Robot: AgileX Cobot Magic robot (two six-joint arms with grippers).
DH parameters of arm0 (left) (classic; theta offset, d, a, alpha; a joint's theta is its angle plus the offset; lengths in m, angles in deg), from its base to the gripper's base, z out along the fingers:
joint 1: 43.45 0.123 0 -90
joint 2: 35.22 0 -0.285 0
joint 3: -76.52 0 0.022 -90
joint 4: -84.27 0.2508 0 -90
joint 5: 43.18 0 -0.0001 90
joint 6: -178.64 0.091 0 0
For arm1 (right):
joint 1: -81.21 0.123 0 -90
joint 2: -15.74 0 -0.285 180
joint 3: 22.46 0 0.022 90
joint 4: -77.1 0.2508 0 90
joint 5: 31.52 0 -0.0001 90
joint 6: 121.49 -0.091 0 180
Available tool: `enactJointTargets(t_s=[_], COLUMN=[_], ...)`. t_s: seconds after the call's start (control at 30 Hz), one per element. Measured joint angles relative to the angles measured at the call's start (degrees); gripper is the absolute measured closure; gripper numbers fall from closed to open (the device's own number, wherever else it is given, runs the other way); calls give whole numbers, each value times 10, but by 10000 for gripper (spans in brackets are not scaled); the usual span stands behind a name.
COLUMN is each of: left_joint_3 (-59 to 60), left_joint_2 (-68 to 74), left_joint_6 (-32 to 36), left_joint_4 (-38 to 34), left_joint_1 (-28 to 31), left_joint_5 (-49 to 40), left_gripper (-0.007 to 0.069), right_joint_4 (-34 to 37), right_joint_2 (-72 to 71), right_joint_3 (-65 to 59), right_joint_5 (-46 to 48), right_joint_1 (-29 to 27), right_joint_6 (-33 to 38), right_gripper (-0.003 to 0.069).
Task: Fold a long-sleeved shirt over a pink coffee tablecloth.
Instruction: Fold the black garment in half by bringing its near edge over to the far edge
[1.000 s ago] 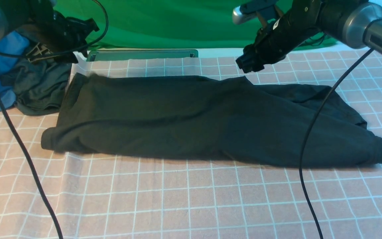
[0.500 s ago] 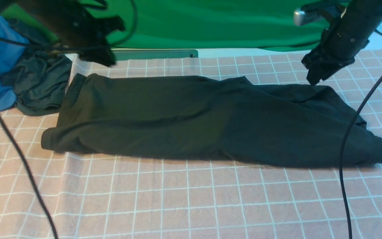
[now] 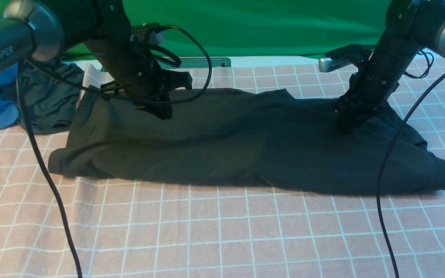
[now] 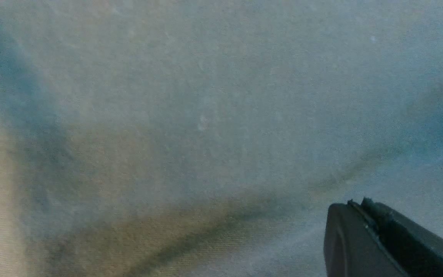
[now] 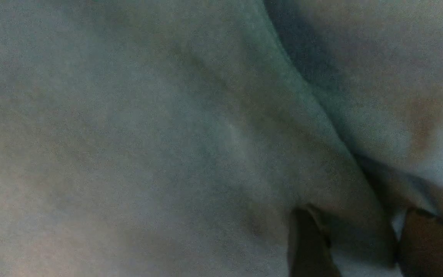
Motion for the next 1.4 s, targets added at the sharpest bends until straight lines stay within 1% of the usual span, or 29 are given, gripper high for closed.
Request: enactJointTargets(t_s=[0.2,0.27,0.3,0.37,0.4,0.47,0.5,0.67,0.73,0.87,1.03,1.13,1.27,1.33,1.4], left_joint_3=[0,0,0,0,0,0,0,0,0,0,0,0,0,0,0], left_joint_2=[0,0,0,0,0,0,0,0,0,0,0,0,0,0,-1], left_joint_6=[0,0,0,0,0,0,0,0,0,0,0,0,-1,-11,-38], left_joint_4=[11,11,12,12,12,12,12,12,13,13,14,20,28,31,45], left_joint_1=[0,0,0,0,0,0,0,0,0,0,0,0,0,0,0], left_joint_5=[-2,-2,-2,-2,-2,-2,-2,-2,-2,-1,-1,-1,-5,-4,2], left_gripper=[614,614,614,614,613,613,613,613,613,613,612,612,612,612,612], right_joint_4=[-2,-3,-3,-3,-3,-5,-8,-28,-32,-48,-63,-104,-123,-127,-132], right_joint_2=[11,11,11,11,11,8,3,-41,-61,-91,-75,-55,-40,-34,-31], right_joint_3=[0,0,0,0,0,0,0,0,0,1,2,2,1,1,0], right_joint_5=[-22,-24,-24,-20,-16,-9,-6,-3,-16,-77,-111,-135,-164,-179,-190], right_joint_1=[0,2,3,5,5,5,5,5,5,5,5,5,5,5,5], right_joint_6=[4,9,9,9,9,7,2,-22,-23,-31,-33,-66,-84,-95,-107], right_gripper=[296,326,354,458,537,596,604,608,608,608,608,606,597,578,509])
